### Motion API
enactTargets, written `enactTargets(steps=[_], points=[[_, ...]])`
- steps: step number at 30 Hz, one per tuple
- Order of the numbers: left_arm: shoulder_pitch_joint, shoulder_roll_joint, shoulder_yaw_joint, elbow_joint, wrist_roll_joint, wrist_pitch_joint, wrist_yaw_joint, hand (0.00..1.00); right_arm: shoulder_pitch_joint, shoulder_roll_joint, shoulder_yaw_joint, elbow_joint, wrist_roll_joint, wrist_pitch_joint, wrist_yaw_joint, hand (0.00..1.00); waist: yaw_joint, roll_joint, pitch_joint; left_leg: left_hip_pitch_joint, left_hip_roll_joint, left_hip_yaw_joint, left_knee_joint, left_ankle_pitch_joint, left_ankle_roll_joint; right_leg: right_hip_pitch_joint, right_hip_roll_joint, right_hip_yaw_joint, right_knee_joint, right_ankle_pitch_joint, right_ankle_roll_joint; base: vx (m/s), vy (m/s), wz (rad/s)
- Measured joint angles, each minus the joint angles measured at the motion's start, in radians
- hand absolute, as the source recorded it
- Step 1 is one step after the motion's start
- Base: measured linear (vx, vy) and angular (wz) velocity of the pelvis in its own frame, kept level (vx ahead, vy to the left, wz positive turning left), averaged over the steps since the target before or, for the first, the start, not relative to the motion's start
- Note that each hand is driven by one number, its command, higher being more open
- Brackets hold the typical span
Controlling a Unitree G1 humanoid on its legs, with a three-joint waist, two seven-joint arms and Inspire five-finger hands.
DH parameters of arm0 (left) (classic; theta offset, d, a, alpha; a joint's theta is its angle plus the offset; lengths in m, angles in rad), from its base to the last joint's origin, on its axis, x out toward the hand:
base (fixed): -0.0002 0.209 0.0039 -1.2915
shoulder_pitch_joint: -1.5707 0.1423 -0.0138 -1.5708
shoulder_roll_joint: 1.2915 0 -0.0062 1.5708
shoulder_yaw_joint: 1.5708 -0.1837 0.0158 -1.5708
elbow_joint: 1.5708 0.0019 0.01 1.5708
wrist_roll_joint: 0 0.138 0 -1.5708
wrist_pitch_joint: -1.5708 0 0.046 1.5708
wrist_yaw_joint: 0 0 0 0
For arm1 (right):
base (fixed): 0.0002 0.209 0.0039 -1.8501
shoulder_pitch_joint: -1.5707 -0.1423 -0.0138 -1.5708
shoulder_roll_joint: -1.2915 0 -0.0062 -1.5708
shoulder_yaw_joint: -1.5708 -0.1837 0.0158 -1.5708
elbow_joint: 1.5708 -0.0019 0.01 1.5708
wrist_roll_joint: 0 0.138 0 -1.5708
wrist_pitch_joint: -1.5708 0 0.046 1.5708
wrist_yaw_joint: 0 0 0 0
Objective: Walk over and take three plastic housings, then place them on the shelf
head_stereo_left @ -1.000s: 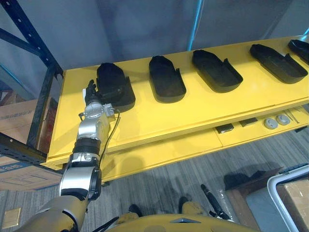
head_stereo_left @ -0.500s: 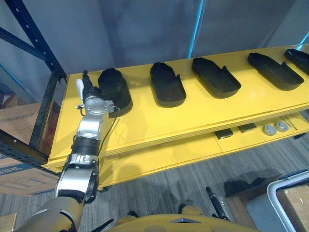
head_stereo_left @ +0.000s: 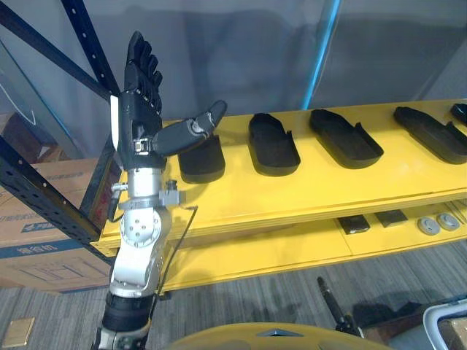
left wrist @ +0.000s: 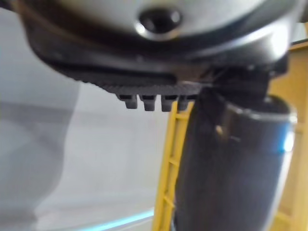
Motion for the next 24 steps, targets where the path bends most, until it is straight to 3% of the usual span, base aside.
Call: enactTargets(steps=[3,4,6,7,9,11,14,18,20,24], points=[[0.074,-0.018,0.000,0.005,0.003,-0.112,-0.026,1.00,0.026,0.001,0.007,-0.107,-0.001,-0.023,-0.121,1.00,0.000,0.001,0.000,-0.002,0.004,0.022,0.000,0.000,-0.001,-0.002,0.004,0.001,-0.017,0.000,0.000,-0.04,-0.038,-0.12],[0.109,-0.028,-0.002,0.018,-0.002,-0.172,-0.079,1.00,0.044,0.003,-0.001,-0.142,-0.001,-0.045,-0.169,1.00,0.002,0.000,0.000,-0.005,0.009,0.030,0.000,0.004,-0.006,-0.001,0.011,0.001,-0.027,-0.001,0.001,-0.02,-0.056,-0.08],[0.133,-0.031,-0.015,0.038,-0.015,-0.218,-0.165,1.00,0.051,0.007,-0.015,-0.158,-0.001,-0.063,-0.189,1.00,0.002,-0.003,0.002,-0.007,0.013,0.037,0.000,0.007,-0.010,-0.002,0.014,0.000,-0.030,-0.010,0.000,-0.01,-0.050,-0.04],[0.146,-0.028,-0.038,0.051,-0.061,-0.232,-0.260,1.00,0.059,0.012,-0.025,-0.164,-0.001,-0.070,-0.193,1.00,0.004,-0.010,0.002,-0.009,0.012,0.045,0.000,0.013,-0.013,-0.005,0.011,-0.003,-0.030,-0.029,0.005,-0.02,-0.065,0.01],[0.148,-0.029,-0.096,0.084,-0.152,-0.237,-0.407,1.00,0.064,0.015,-0.038,-0.163,-0.001,-0.070,-0.195,1.00,0.001,-0.008,0.000,-0.021,0.016,0.046,-0.001,0.021,-0.017,-0.018,0.013,-0.011,-0.027,-0.037,0.000,-0.01,-0.052,0.03],[0.146,-0.030,-0.202,0.116,-0.277,-0.205,-0.610,1.00,0.063,0.015,-0.035,-0.163,-0.002,-0.070,-0.196,1.00,-0.005,0.002,-0.006,-0.038,0.018,0.054,-0.001,0.030,-0.017,-0.038,0.014,-0.011,-0.026,-0.037,0.001,0.00,-0.009,-0.02],[0.137,-0.031,-0.296,0.162,-0.279,-0.150,-0.707,1.00,0.068,0.017,-0.019,-0.159,-0.042,-0.070,-0.198,1.00,-0.021,0.011,-0.011,-0.036,0.018,0.058,-0.001,0.031,-0.024,-0.036,0.014,-0.009,-0.026,-0.035,0.002,0.02,0.009,-0.02],[0.130,-0.030,-0.320,0.236,-0.281,-0.090,-0.726,1.00,0.066,0.016,-0.005,-0.159,-0.043,-0.080,-0.231,1.00,-0.024,0.009,-0.010,-0.037,0.018,0.059,-0.001,0.029,-0.024,-0.037,0.014,-0.008,-0.026,-0.033,0.006,0.00,0.000,0.00],[0.129,-0.029,-0.325,0.266,-0.280,-0.074,-0.688,1.00,0.067,0.016,-0.005,-0.159,-0.041,-0.089,-0.234,1.00,-0.024,0.006,-0.009,-0.038,0.018,0.060,-0.001,0.024,-0.018,-0.037,0.014,-0.006,-0.026,-0.031,0.008,0.00,0.000,0.00],[0.130,-0.032,-0.328,0.288,-0.268,-0.073,-0.470,1.00,0.082,0.018,-0.004,-0.160,-0.041,-0.083,-0.222,1.00,-0.022,0.003,-0.008,-0.039,0.022,0.071,-0.001,0.024,-0.018,-0.047,0.017,0.010,-0.022,-0.028,0.011,-0.02,0.015,-0.07]])
